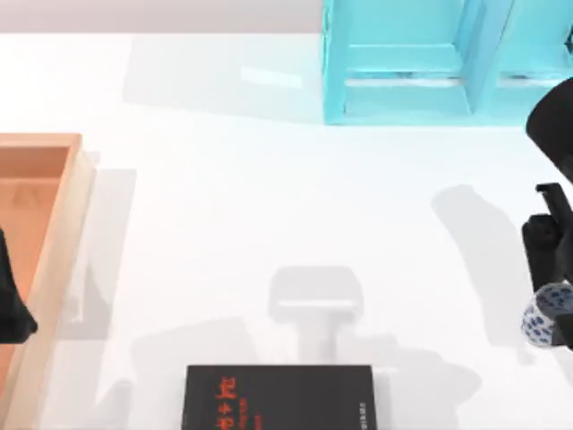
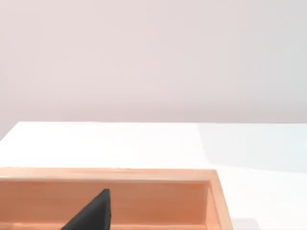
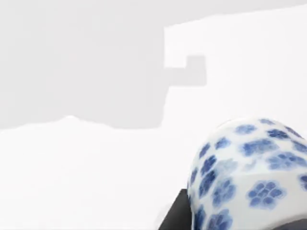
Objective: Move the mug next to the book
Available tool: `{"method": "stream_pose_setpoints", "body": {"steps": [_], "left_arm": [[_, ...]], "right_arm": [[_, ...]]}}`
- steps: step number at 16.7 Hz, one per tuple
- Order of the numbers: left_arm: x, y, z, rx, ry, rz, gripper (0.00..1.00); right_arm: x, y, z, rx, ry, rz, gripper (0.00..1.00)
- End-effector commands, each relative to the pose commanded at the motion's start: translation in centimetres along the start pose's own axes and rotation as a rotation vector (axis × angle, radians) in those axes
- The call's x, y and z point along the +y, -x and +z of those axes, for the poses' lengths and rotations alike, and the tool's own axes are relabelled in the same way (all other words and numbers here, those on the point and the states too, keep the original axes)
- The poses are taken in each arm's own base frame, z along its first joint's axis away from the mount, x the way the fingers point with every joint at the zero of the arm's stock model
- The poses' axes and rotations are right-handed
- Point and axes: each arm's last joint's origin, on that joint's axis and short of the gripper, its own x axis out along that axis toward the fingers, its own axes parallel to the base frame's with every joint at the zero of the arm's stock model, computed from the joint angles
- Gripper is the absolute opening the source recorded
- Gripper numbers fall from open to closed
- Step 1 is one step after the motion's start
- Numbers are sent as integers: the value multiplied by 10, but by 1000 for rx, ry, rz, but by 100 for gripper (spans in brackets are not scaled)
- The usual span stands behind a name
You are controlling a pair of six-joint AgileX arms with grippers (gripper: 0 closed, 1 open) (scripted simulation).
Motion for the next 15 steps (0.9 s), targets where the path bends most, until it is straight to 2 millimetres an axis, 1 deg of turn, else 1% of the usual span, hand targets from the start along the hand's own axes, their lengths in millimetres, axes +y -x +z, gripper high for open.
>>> {"method": "stream_pose_setpoints", "body": {"steps": [2,4,6,8,11,13,15], "left_arm": [[0,0,0,0,0,0,100],[0,0,0,0,0,0,100],[0,0,0,0,0,0,100],[0,0,0,0,0,0,100],[0,0,0,0,0,0,100],[0,0,0,0,0,0,100],[0,0,0,0,0,0,100]], "right_arm": [[-8,1,-26,5,350,-19,0],[-16,3,-49,9,663,-30,0],[-25,7,-68,11,934,-33,0],[-34,11,-83,8,1154,-31,0],[-44,16,-98,-2,1379,-20,0],[-48,18,-103,-7,1452,-13,0],[-49,19,-104,-8,1467,-11,0]]}}
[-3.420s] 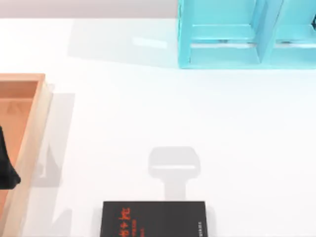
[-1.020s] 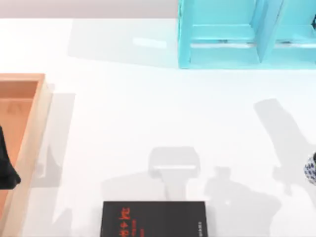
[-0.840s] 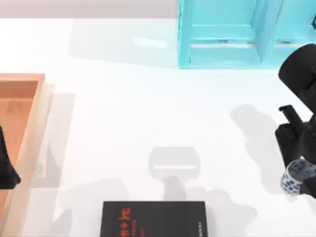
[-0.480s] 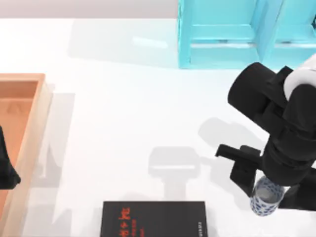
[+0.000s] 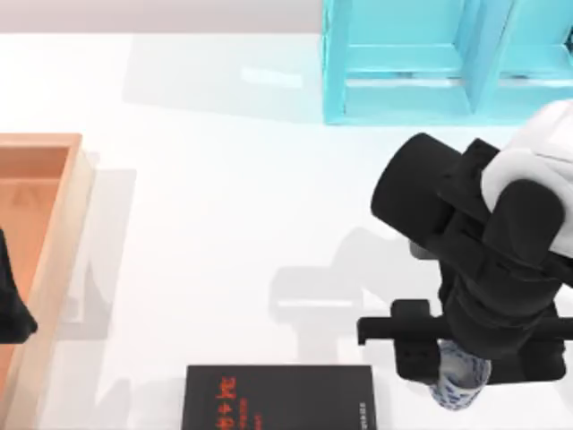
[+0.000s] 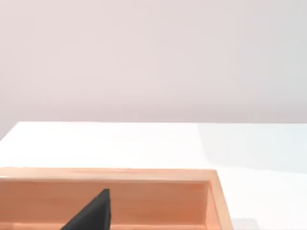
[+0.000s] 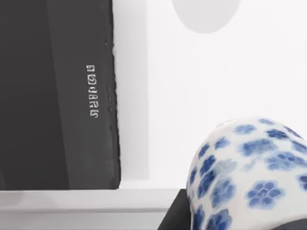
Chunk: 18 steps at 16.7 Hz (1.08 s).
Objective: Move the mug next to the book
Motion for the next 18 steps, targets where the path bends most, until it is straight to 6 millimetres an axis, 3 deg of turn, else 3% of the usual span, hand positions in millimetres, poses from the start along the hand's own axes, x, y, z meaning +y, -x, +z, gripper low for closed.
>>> {"method": "stream_pose_setpoints", "body": {"steps": [5,13,18], "left_arm": [[0,0,0,0,0,0,100],[0,0,0,0,0,0,100],[0,0,0,0,0,0,100]], "right_arm": [[-1,-2,0,3,-4,-1,0],[1,-60,1,3,2,6,0],[0,-65,0,0,0,0,0]]}}
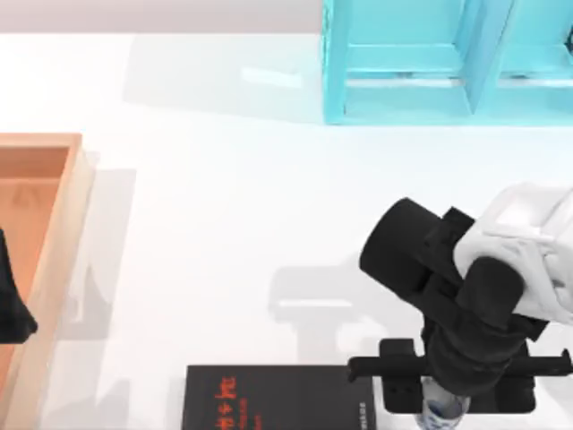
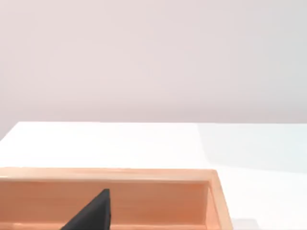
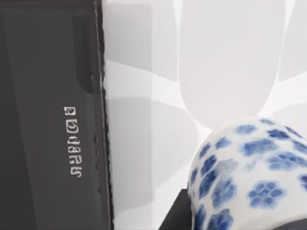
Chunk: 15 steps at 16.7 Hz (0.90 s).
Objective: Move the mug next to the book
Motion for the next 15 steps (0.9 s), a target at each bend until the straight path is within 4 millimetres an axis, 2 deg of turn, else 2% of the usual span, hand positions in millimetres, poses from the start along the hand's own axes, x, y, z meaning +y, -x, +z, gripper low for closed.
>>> {"method": "stream_pose_setpoints", "body": {"steps": [13,15], "left_arm": [[0,0,0,0,0,0,100],[0,0,0,0,0,0,100]], "right_arm": [[0,0,0,0,0,0,98],[0,0,0,0,0,0,100]]}}
